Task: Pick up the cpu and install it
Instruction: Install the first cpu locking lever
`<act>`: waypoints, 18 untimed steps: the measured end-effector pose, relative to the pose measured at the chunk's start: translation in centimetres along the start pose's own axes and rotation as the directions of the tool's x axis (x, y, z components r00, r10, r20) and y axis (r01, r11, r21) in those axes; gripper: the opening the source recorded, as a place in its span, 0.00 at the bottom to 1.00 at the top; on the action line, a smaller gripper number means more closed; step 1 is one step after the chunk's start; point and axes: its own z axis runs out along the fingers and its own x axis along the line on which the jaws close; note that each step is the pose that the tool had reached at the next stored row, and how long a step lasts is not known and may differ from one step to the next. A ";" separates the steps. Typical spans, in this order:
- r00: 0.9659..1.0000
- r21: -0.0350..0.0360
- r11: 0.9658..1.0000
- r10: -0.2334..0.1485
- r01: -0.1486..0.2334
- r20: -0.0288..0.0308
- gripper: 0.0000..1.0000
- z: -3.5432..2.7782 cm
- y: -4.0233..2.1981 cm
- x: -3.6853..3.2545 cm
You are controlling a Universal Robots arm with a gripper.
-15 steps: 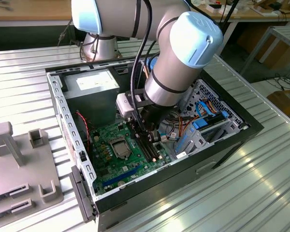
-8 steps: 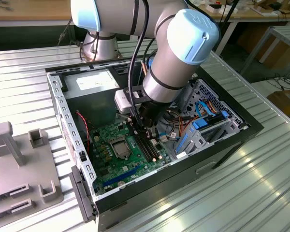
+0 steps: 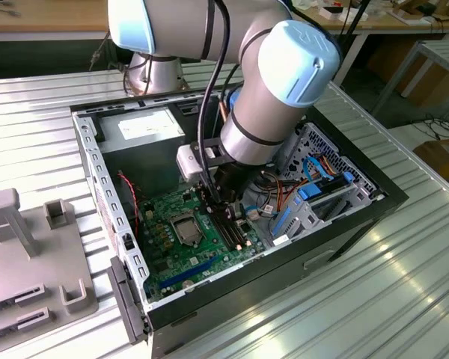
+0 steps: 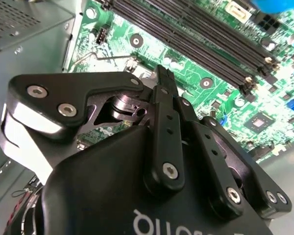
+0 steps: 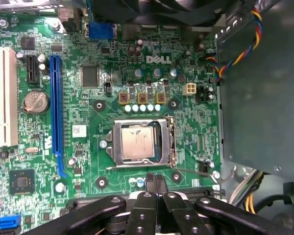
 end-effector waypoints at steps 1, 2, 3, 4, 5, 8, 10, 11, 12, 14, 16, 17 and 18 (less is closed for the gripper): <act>1.000 -0.001 1.000 0.000 0.000 0.000 0.11 0.14 0.10 0.05; 1.000 -0.002 1.000 0.000 0.000 0.000 0.11 0.24 0.24 0.16; 1.000 -0.002 1.000 0.000 0.000 0.000 0.11 0.30 0.34 0.32; 1.000 -0.003 1.000 0.000 0.000 0.000 0.11 0.34 0.40 0.49; 1.000 -0.003 1.000 0.000 0.000 0.000 0.11 0.40 0.46 0.66; 1.000 -0.004 1.000 0.001 -0.001 0.000 0.11 0.75 0.61 1.03; 1.000 -0.005 1.000 0.001 -0.001 0.000 0.11 1.07 0.87 1.24; 1.000 -0.005 1.000 0.001 -0.001 0.000 0.11 1.31 0.94 1.35; 1.000 -0.005 1.000 0.001 -0.001 0.000 0.11 1.43 1.00 1.42; 1.000 -0.006 1.000 0.001 -0.001 0.000 0.11 1.61 1.22 1.53; 1.000 -0.006 1.000 0.001 -0.001 0.000 0.11 1.70 1.51 1.58; 1.000 -0.006 1.000 0.001 -0.001 0.000 0.11 1.72 1.70 1.59; 1.000 -0.006 1.000 0.001 -0.001 0.000 0.11 1.74 1.88 1.60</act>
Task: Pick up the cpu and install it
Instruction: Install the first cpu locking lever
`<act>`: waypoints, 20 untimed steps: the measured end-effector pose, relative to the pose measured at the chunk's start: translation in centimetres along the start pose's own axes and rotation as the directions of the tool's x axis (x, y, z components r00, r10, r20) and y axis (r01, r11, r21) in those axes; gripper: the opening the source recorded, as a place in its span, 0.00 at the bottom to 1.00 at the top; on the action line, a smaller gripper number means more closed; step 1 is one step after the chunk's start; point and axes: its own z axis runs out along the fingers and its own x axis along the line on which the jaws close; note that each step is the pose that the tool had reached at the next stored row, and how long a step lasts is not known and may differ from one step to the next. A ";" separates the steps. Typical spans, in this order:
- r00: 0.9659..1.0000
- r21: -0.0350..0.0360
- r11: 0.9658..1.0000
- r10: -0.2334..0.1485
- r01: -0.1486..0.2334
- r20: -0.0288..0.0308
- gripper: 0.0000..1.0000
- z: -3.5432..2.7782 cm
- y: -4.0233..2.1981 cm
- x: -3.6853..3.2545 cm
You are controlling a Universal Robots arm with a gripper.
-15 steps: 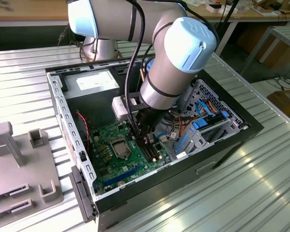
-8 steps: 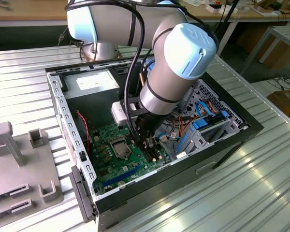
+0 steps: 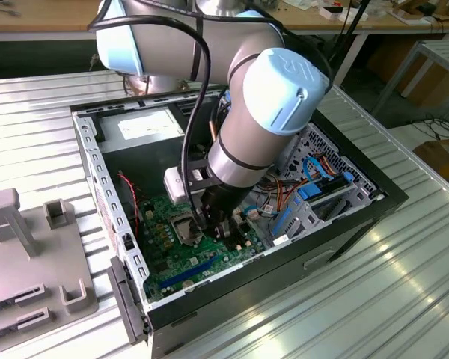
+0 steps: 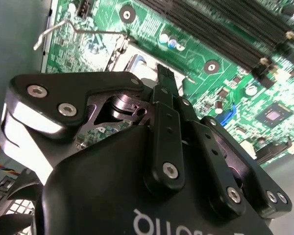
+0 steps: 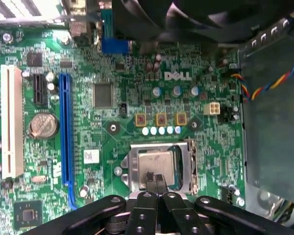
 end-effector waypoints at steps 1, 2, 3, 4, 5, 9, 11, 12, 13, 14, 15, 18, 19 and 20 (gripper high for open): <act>1.000 0.000 1.000 0.000 0.000 0.000 0.11 0.04 0.39 0.01; 1.000 0.000 1.000 0.000 0.000 0.000 0.11 0.07 0.58 0.01; 1.000 0.000 1.000 0.000 0.000 0.000 0.11 0.09 0.72 0.01; 1.000 0.000 1.000 0.000 0.000 0.000 0.11 0.13 0.85 0.02; 1.000 0.000 1.000 0.000 0.000 0.000 0.11 0.16 0.95 0.02; 1.000 0.000 1.000 0.000 0.000 0.000 0.11 0.57 1.12 0.08; 1.000 0.000 1.000 0.000 0.000 0.000 0.11 0.62 1.12 0.08; 1.000 0.000 1.000 0.000 0.000 0.000 0.11 0.64 1.13 0.05; 1.000 0.000 1.000 0.000 0.000 0.000 0.11 0.67 1.13 -0.01; 1.000 0.000 1.000 0.000 0.000 0.000 0.11 0.70 1.13 -0.11; 1.000 0.000 1.000 0.000 0.000 0.000 0.11 0.73 1.12 -0.24; 1.000 0.000 1.000 0.000 0.000 0.000 0.11 0.69 1.12 -0.36; 1.000 0.000 1.000 0.000 0.000 0.000 0.11 0.54 1.14 -0.38; 1.000 0.000 1.000 0.000 0.000 0.000 0.11 0.30 1.17 -0.41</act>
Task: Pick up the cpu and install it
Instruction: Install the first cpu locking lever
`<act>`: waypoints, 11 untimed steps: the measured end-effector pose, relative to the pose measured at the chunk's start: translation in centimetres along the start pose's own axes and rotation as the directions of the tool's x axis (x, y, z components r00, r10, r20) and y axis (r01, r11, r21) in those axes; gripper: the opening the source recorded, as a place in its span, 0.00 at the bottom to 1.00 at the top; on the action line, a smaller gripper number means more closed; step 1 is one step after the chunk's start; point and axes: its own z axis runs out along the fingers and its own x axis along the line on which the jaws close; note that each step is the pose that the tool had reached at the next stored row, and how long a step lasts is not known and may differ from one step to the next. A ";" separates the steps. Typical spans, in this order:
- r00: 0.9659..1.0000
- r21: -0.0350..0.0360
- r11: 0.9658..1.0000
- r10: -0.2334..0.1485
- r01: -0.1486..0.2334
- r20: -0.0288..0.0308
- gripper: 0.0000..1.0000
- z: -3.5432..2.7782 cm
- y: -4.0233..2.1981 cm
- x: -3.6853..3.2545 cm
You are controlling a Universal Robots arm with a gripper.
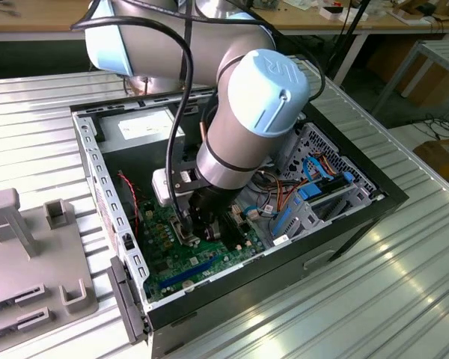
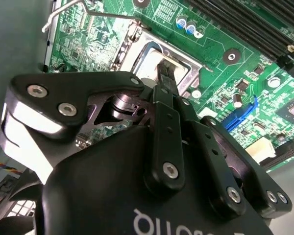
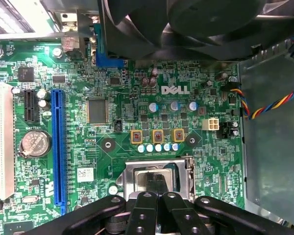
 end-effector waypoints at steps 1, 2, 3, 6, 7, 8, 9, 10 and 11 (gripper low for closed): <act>1.000 0.000 1.000 0.000 0.000 0.000 0.11 -0.33 0.04 -0.04; 1.000 0.000 1.000 0.000 0.000 0.000 0.11 -0.58 0.06 -0.07; 1.000 0.000 1.000 0.000 0.000 0.000 0.11 -0.77 0.09 -0.09; 1.000 0.000 1.000 0.000 0.000 0.000 0.11 -1.22 -0.07 -0.15; 1.000 0.000 1.000 0.000 0.000 0.000 0.11 -1.48 -0.15 -0.18; 1.000 0.000 1.000 0.000 0.000 0.000 0.11 -1.72 -0.21 -0.20; 1.000 0.000 1.000 0.000 0.000 0.000 0.11 -1.93 -0.29 -0.23; 1.000 0.000 1.000 0.000 0.000 0.000 0.11 -2.24 -0.42 -0.26; 1.000 0.000 1.000 0.000 0.000 0.000 0.11 -2.40 -0.51 -0.29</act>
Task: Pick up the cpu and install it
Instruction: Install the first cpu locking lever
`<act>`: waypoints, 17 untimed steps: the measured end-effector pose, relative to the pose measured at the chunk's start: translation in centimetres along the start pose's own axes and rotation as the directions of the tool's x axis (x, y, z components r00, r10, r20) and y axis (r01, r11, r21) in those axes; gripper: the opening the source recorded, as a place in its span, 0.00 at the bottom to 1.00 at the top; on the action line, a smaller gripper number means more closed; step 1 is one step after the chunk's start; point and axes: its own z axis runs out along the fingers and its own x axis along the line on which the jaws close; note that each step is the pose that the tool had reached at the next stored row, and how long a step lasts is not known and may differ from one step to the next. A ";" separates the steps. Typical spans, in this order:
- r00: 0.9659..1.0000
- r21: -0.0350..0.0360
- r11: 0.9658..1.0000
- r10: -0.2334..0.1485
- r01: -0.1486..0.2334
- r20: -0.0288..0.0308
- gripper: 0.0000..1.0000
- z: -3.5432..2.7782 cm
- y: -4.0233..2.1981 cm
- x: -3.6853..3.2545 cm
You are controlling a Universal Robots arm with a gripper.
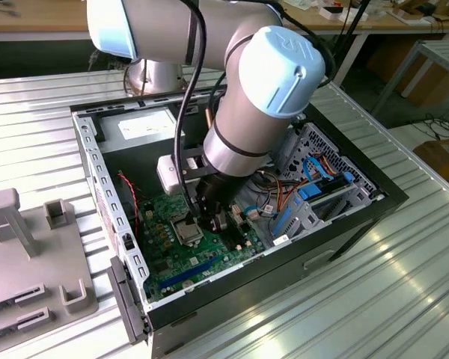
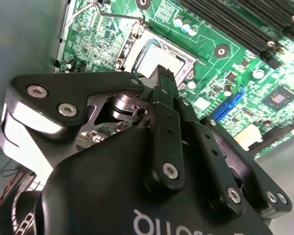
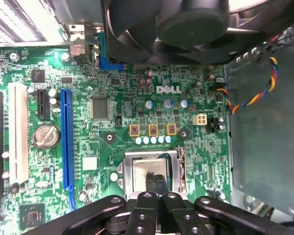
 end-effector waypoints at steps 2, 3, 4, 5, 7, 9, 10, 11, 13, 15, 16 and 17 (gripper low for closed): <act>1.000 0.000 1.000 0.000 0.000 0.000 0.11 -0.42 -0.19 -0.07; 1.000 0.000 1.000 0.000 0.000 0.000 0.11 -0.57 -0.25 -0.10; 1.000 0.000 1.000 0.000 0.000 0.000 0.11 -0.78 -0.38 -0.14; 1.000 0.000 1.000 0.000 0.000 0.000 0.11 -0.90 -0.51 -0.18; 1.000 0.000 1.000 0.000 0.000 0.000 0.11 -1.16 -0.84 -0.28; 1.000 0.000 1.000 0.000 0.000 0.000 0.11 -1.36 -1.09 -0.39; 1.000 0.000 1.000 0.000 0.000 0.000 0.11 -1.49 -1.29 -0.51; 1.000 0.000 1.000 0.000 0.000 0.000 0.11 -1.64 -1.49 -0.66; 1.000 0.000 1.000 0.000 0.000 0.000 0.11 -1.88 -1.79 -1.05; 1.000 0.000 1.000 0.000 0.000 0.000 0.11 -1.93 -2.02 -1.47; 1.000 0.000 1.000 0.000 0.000 0.000 0.11 -1.94 -2.16 -1.67; 1.000 0.000 1.000 0.001 -0.001 0.000 0.11 -1.95 -2.31 -1.86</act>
